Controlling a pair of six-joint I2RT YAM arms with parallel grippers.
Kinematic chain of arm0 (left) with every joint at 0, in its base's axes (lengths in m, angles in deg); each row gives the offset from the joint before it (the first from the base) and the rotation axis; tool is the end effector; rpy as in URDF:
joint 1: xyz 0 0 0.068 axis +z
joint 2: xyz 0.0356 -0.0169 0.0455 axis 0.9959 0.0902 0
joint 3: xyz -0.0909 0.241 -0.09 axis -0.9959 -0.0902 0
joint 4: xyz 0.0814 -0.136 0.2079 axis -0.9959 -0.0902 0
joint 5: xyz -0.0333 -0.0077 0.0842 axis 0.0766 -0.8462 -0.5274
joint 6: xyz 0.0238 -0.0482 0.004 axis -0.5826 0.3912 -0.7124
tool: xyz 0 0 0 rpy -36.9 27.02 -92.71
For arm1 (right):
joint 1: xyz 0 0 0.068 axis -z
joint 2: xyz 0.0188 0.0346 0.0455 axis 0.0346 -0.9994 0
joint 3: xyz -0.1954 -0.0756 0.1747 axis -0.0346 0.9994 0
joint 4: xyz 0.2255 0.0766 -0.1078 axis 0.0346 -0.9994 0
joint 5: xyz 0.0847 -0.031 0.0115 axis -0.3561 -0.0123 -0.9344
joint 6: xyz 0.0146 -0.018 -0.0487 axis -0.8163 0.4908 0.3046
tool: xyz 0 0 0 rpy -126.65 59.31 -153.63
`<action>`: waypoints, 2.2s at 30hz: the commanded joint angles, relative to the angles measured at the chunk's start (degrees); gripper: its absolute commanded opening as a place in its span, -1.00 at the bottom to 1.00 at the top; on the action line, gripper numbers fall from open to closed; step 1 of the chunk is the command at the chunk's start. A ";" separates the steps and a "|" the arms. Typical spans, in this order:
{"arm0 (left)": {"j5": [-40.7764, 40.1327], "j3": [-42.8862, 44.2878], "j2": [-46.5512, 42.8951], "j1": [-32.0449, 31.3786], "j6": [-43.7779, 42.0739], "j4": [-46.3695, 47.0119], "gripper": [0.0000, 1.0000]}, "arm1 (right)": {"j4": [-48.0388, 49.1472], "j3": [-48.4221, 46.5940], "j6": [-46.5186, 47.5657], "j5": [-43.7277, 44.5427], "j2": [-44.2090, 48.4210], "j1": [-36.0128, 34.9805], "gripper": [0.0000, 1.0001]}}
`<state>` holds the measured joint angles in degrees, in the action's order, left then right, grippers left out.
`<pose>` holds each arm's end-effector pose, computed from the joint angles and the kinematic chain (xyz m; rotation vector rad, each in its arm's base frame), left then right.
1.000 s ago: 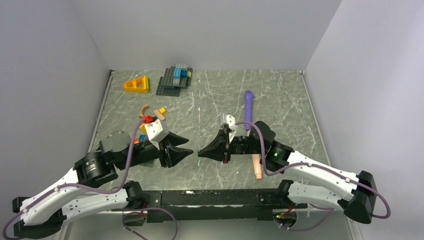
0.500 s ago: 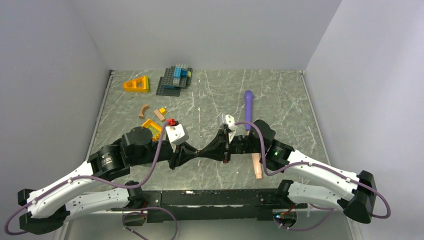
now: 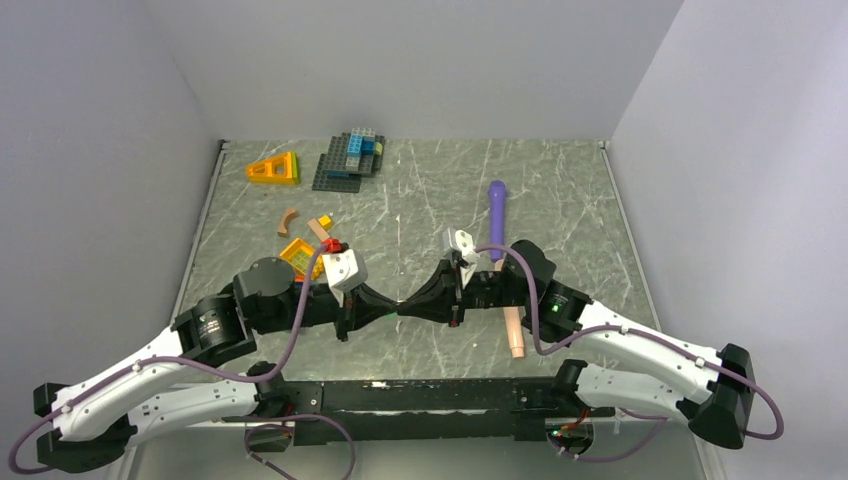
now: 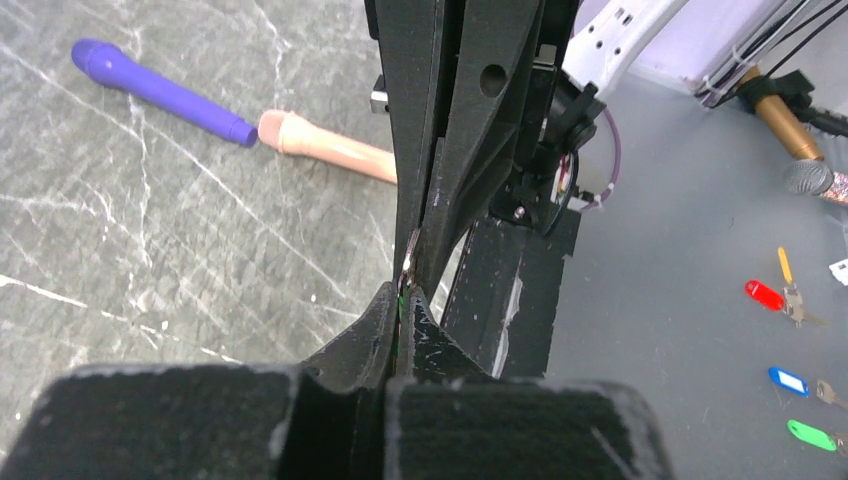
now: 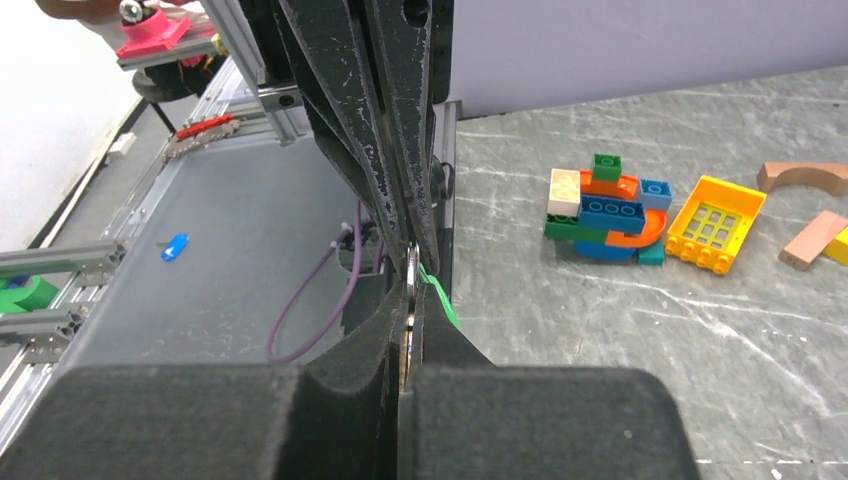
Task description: Remove the keys from the keyring
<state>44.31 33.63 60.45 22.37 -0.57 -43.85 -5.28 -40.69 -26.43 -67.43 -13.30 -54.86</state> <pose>0.0618 -0.1334 0.3825 1.0091 1.6238 -1.0344 0.1041 0.1976 0.3404 -1.1392 1.3197 1.4023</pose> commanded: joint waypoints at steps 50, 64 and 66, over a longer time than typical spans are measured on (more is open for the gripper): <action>-8.57 -10.29 -11.07 -0.25 11.30 23.42 0.87 | 18.87 -0.20 -3.60 8.48 2.98 -0.22 -1.00; -4.04 -0.09 -9.82 -0.21 -0.33 3.54 0.57 | 0.08 -3.55 1.86 -0.46 1.71 -0.21 -1.00; -2.57 0.97 -7.70 -0.26 -1.74 2.83 0.49 | -0.57 -3.92 2.26 -1.89 1.17 -0.20 -1.00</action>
<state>37.64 31.60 48.84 22.37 2.43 -37.73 -1.95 -41.17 -26.74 -64.88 -11.16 -54.75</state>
